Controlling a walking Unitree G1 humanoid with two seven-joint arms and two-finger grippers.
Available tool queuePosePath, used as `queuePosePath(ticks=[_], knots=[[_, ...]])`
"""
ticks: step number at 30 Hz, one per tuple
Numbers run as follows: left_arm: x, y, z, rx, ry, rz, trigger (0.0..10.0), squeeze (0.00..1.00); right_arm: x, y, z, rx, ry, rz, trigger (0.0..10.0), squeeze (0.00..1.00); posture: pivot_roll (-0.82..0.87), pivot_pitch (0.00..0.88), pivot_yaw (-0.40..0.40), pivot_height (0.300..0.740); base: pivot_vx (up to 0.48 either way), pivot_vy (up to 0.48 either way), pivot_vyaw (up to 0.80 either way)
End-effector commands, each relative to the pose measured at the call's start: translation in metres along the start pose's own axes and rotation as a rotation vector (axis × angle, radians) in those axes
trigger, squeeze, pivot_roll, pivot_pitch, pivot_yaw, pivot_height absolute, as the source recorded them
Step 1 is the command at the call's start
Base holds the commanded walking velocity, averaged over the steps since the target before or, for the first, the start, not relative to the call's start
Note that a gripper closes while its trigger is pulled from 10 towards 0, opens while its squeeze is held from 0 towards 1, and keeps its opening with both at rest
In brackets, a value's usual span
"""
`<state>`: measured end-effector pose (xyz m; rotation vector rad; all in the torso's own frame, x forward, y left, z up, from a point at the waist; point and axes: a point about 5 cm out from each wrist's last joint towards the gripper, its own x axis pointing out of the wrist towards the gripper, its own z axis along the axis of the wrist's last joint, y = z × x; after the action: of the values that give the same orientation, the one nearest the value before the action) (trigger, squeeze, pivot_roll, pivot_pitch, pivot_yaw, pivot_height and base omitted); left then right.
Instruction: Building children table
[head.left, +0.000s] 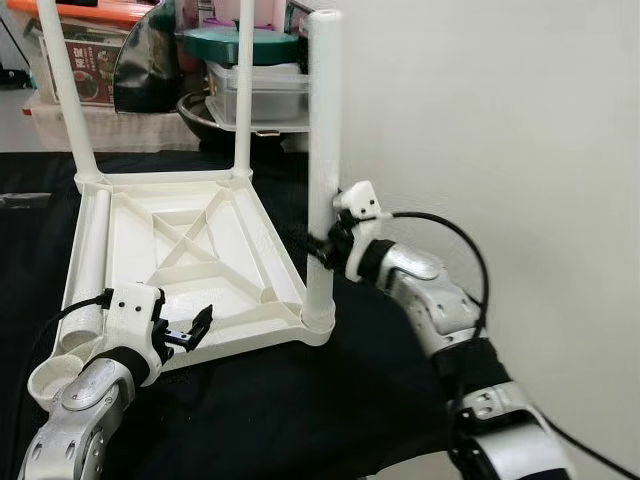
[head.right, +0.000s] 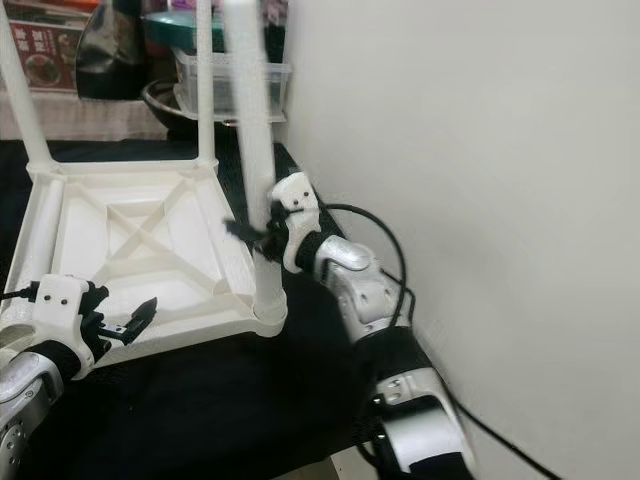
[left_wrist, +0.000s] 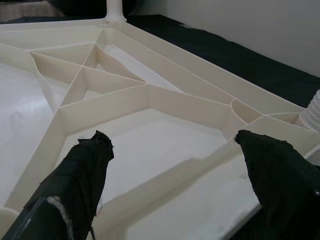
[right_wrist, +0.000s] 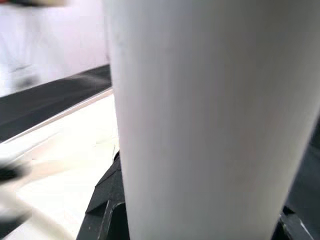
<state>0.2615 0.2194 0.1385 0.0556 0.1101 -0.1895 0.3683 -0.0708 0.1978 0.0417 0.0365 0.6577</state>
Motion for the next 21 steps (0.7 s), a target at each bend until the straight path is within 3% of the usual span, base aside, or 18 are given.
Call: queuePosePath(ticks=[1,6,9,14,16,21], knots=[[0.001,0.000,-0.004,-0.025,0.018,0.001,10.0,0.00,-0.012,-0.017,-0.053,0.087,0.216,-0.221,0.0,0.00,0.11,0.000,-0.154,0.740,0.000,0.000,0.00],[0.002,0.001,-0.004,-0.025,0.020,0.002,10.0,0.00,-0.024,-0.028,-0.057,0.062,0.182,-0.472,0.0,0.00,0.10,0.000,-0.145,0.740,0.000,0.000,0.00],[0.003,0.001,-0.005,-0.025,0.022,0.003,10.0,0.00,-0.027,-0.029,-0.058,0.052,0.175,-0.515,0.0,0.00,0.10,0.000,-0.145,0.740,0.000,0.000,0.00],[0.003,0.002,-0.006,-0.028,0.028,0.016,10.0,0.00,-0.037,-0.024,-0.052,0.021,0.113,-0.722,0.0,0.00,0.10,0.000,-0.148,0.740,0.000,0.000,0.00],[0.003,0.003,-0.006,-0.029,0.028,0.018,10.0,0.00,-0.038,-0.024,-0.051,0.018,0.108,-0.741,0.0,0.00,0.10,0.000,-0.149,0.740,0.000,0.000,0.00],[0.004,0.004,-0.007,-0.031,0.028,0.029,10.0,0.00,-0.042,-0.028,-0.053,0.053,0.117,-0.856,0.0,0.00,0.10,0.000,-0.151,0.740,0.000,0.000,0.00]])
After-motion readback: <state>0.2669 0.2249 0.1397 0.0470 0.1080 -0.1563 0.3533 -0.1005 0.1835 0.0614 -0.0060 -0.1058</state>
